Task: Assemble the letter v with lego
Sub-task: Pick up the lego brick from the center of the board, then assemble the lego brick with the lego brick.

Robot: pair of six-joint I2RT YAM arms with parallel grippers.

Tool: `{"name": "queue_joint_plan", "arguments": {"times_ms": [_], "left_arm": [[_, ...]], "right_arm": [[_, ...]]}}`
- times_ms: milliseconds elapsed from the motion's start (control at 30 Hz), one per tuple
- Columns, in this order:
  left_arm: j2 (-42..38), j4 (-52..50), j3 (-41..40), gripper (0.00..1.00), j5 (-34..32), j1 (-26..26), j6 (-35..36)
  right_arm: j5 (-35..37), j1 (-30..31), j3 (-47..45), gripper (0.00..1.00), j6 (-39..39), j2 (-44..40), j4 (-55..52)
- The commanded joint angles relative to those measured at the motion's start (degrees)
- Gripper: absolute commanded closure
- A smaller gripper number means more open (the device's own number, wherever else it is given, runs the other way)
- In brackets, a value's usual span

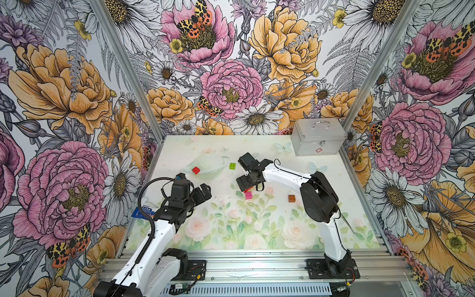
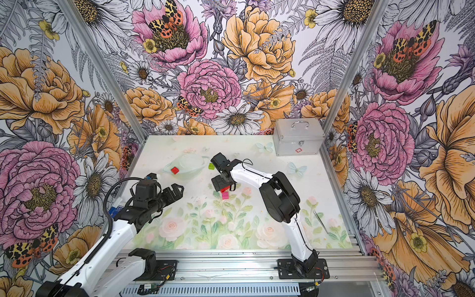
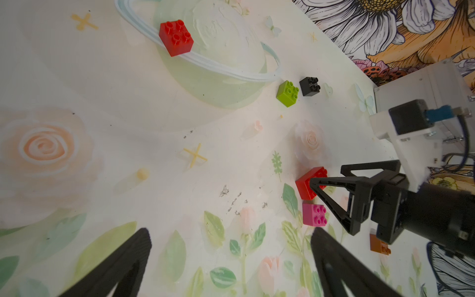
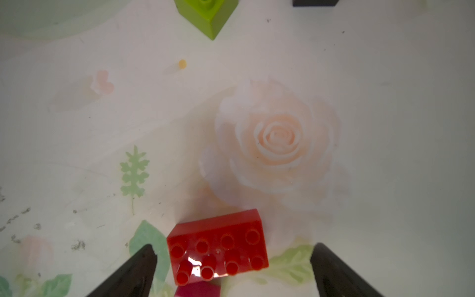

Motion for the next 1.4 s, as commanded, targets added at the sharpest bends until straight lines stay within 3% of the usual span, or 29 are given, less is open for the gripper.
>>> {"name": "queue_joint_plan", "arguments": {"times_ms": [0,633,833,1067,1367], "left_arm": [[-0.10,-0.29,-0.72,0.01,0.07,0.71,0.91],[0.43,-0.55,-0.94,0.01,-1.14,0.97,1.06],[0.43,-0.70,-1.03,0.01,-1.29,1.15,0.84],[0.34,-0.82,-1.24,0.01,-0.94,1.46,0.44],[0.18,-1.06,-1.58,0.01,-0.65,1.58,0.18]], "right_arm": [[-1.26,-0.03,2.99,0.05,-2.03,1.73,-1.74],[-0.01,0.18,4.57,0.37,1.54,4.01,-2.00],[3.38,1.76,7.34,0.51,10.33,0.96,-6.84],[8.23,5.27,5.08,0.53,21.15,-4.74,-9.40],[9.25,7.76,1.30,0.55,23.36,-3.50,-9.32]]}}
